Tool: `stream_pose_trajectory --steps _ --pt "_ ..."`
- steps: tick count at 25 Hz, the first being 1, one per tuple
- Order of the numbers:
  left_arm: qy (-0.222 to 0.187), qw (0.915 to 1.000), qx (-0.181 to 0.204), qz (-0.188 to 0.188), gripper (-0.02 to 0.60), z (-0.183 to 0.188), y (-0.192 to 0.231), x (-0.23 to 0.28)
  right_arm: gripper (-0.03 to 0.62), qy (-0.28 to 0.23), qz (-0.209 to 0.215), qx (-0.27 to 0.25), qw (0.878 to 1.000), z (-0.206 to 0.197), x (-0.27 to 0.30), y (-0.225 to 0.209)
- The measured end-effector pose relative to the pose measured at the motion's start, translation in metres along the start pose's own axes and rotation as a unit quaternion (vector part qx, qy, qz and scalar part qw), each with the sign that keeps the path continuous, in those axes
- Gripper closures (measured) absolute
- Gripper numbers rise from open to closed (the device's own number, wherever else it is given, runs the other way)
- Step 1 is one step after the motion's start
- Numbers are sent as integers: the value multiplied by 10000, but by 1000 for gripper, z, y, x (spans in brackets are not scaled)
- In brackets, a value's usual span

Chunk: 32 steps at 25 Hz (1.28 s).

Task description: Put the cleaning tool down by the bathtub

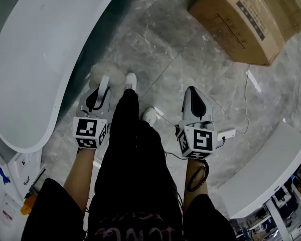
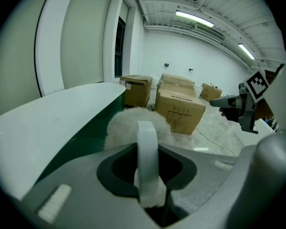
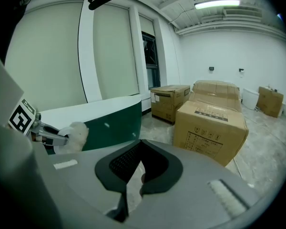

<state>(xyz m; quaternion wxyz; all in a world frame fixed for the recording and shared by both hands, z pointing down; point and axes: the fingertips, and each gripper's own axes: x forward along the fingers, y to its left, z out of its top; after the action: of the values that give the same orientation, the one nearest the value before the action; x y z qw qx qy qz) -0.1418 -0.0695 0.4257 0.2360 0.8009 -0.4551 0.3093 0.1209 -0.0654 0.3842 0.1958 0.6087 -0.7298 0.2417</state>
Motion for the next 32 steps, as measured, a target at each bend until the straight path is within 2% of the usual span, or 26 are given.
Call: stream_pose_trajectory --steps 8,23,27,32 --pt "160 9998 63 59 492 -39 14 48 580 79 -24 166 9998 -45 45 -8" --pt "247 9996 23 133 492 -117 37 160 580 361 154 167 9991 -146 144 -31" --pt "200 9996 -14 217 492 -136 56 198 580 437 284 176 9985 -180 184 -33" --pt "285 9992 121 266 492 -171 71 242 580 484 369 137 9981 -224 229 -33"
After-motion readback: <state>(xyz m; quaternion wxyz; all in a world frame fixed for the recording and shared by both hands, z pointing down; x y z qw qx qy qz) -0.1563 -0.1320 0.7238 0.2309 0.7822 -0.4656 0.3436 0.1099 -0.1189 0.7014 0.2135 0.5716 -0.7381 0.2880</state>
